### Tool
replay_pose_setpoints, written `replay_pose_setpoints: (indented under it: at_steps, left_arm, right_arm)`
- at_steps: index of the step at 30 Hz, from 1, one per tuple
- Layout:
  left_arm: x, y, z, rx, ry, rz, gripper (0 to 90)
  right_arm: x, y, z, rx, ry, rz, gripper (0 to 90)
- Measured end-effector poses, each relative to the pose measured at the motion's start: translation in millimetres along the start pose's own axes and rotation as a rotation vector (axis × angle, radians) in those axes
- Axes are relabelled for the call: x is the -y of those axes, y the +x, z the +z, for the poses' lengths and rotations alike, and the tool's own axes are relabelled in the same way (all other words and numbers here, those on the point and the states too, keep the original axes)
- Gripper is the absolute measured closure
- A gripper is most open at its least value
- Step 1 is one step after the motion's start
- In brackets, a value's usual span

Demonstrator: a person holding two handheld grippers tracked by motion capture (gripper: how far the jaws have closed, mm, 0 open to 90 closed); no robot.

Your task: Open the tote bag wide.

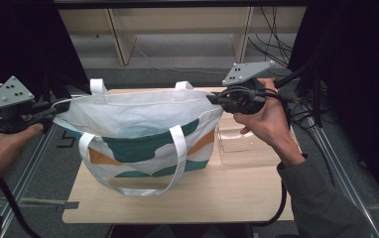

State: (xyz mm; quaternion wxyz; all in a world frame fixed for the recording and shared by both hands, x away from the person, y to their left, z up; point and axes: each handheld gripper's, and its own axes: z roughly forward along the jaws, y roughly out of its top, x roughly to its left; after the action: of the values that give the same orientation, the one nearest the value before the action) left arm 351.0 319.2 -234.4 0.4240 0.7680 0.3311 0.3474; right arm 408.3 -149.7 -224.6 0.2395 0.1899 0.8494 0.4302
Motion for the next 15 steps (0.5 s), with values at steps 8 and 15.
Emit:
replay_pose_setpoints:
  at_steps: [8,15]
  left_arm:
    - [25.3,-5.6,15.7,0.007,0.016,-0.015,86.6]
    - [45.6,-7.3,27.4,0.029,0.017,-0.054,86.6]
  right_arm:
    - [13.4,2.2,11.0,0.0,0.031,-0.003,88.6]
    - [22.8,5.1,22.7,0.008,0.049,0.019,88.5]
